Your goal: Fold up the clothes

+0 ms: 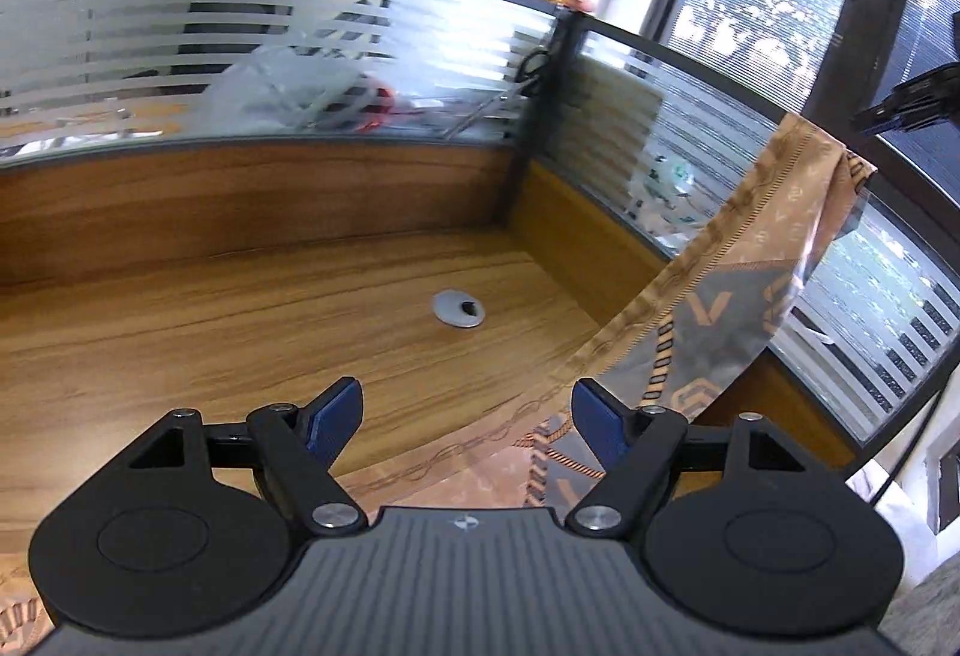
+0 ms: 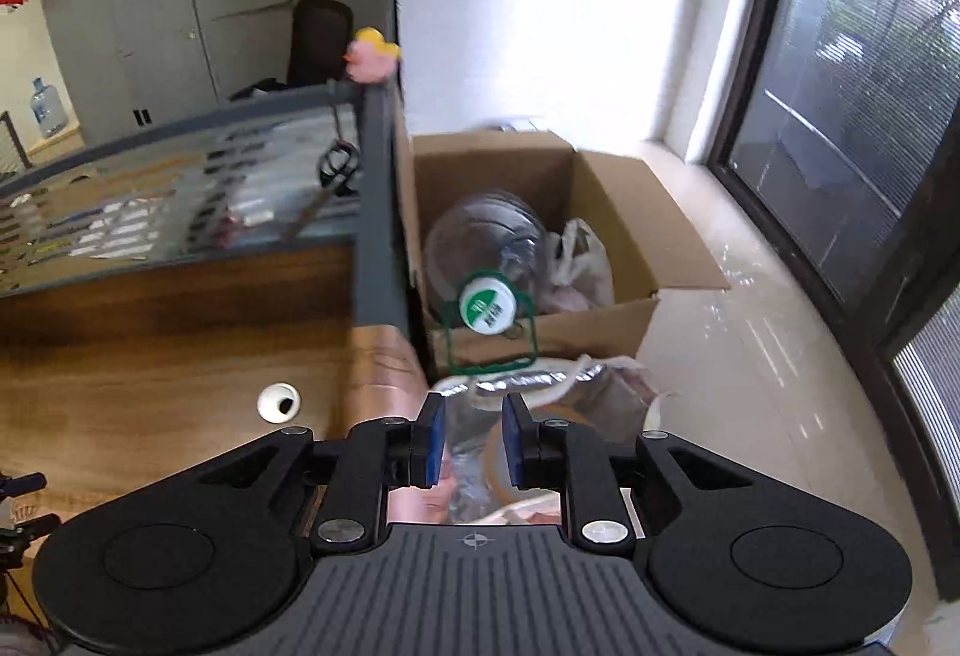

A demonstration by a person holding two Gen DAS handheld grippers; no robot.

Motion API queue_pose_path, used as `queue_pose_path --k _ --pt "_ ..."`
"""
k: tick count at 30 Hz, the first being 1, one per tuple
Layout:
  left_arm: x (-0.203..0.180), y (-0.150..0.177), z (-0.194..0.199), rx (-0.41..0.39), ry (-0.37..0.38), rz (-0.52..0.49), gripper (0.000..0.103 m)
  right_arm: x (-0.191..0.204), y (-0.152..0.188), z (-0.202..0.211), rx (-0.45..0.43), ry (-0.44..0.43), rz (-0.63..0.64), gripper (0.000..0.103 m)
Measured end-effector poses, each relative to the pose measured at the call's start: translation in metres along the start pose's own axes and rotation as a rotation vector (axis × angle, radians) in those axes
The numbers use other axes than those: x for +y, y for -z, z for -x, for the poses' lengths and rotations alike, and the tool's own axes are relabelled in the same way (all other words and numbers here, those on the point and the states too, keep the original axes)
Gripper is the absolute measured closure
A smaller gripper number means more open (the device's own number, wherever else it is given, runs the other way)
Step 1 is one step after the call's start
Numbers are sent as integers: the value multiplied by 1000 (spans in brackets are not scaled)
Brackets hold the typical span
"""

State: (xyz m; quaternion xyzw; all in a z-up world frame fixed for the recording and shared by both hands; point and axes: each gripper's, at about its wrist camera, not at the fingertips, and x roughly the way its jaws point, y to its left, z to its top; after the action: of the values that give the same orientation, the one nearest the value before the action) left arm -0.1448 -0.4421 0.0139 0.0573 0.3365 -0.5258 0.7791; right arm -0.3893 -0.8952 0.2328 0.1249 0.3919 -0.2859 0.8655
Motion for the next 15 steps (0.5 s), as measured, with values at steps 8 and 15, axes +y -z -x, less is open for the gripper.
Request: queue_pose_path --k 8,15 --pt "37 30 34 22 -132 73 21 64 14 8 -14 -127 66 78" --pt "83 65 71 59 -282 151 21 122 39 -9 22 -225 105 70"
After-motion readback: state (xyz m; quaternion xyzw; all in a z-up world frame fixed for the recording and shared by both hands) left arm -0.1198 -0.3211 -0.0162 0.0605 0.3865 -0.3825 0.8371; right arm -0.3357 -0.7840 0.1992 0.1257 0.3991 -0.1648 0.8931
